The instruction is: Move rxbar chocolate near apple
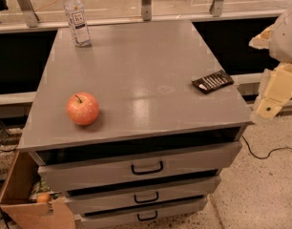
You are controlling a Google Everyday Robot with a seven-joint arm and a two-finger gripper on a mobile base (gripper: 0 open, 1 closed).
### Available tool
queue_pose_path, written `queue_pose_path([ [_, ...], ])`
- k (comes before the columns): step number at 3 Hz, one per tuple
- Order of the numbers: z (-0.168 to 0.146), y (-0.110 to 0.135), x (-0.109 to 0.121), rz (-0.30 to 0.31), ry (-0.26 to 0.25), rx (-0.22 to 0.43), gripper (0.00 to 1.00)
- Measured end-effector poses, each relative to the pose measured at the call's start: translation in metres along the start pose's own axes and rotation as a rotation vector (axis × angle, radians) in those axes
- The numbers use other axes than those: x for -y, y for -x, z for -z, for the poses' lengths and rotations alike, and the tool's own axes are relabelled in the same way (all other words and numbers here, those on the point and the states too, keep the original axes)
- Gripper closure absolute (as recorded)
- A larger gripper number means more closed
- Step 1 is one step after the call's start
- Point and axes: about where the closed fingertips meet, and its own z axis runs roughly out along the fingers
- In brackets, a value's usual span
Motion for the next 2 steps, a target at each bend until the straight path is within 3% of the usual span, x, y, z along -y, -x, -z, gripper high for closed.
queue_pose_path([
  [2, -0.064, -0.007, 0.084, -0.025, -0.033, 0.132, 0.00],
])
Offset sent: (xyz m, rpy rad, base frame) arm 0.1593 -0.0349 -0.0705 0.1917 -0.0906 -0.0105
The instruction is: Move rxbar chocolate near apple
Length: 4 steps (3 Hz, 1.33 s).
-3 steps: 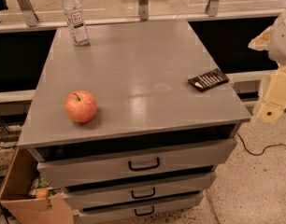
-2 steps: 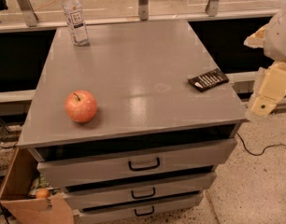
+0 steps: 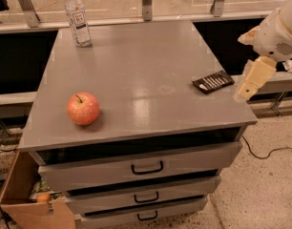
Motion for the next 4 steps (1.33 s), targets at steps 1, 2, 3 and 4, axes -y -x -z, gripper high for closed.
queue_pose_path([
  [1, -0.033, -0.020, 0.035, -0.057, -0.005, 0.045, 0.00],
  [2, -0.064, -0.031, 0.055, -0.125, 0.019, 0.099, 0.00],
  [3, -0.096, -0.024, 0.064, -0.170, 0.064, 0.162, 0.00],
  [4, -0.119, -0.018, 0.066, -0.206, 0.114, 0.187, 0.15],
])
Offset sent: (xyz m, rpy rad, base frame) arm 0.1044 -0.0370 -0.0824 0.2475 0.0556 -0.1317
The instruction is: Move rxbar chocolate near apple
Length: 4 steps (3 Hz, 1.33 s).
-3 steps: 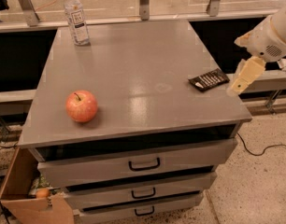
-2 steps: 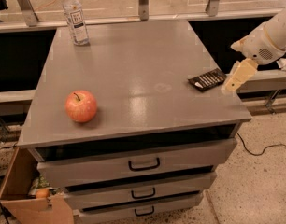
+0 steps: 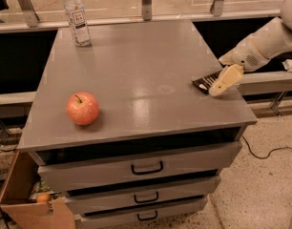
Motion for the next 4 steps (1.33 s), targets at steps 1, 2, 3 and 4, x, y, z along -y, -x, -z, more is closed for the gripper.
queue_pose_path([
  [1, -0.0137, 0.0014, 0.0005, -0.034, 0.042, 0.008, 0.38],
  [2, -0.0105, 0.0052, 0.0003, -0.038, 0.049, 0.008, 0.63],
  [3, -0.0065, 0.0079, 0.0007, -0.038, 0.049, 0.008, 0.85],
  [4, -0.0059, 0.0086, 0.0005, -0.037, 0.050, 0.009, 1.00],
])
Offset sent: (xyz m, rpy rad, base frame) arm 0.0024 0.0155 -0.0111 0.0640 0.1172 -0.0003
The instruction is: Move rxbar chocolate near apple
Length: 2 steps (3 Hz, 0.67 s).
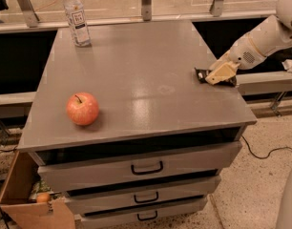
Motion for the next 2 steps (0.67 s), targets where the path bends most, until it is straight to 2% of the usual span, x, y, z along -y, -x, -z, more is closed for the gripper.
queue_pose_path([
  [1, 0.022, 0.038, -0.022, 0.086, 0.020, 0.064, 1.00],
  [2, 0.066, 0.085, -0.046, 0.199, -0.017, 0.155, 1.00],
])
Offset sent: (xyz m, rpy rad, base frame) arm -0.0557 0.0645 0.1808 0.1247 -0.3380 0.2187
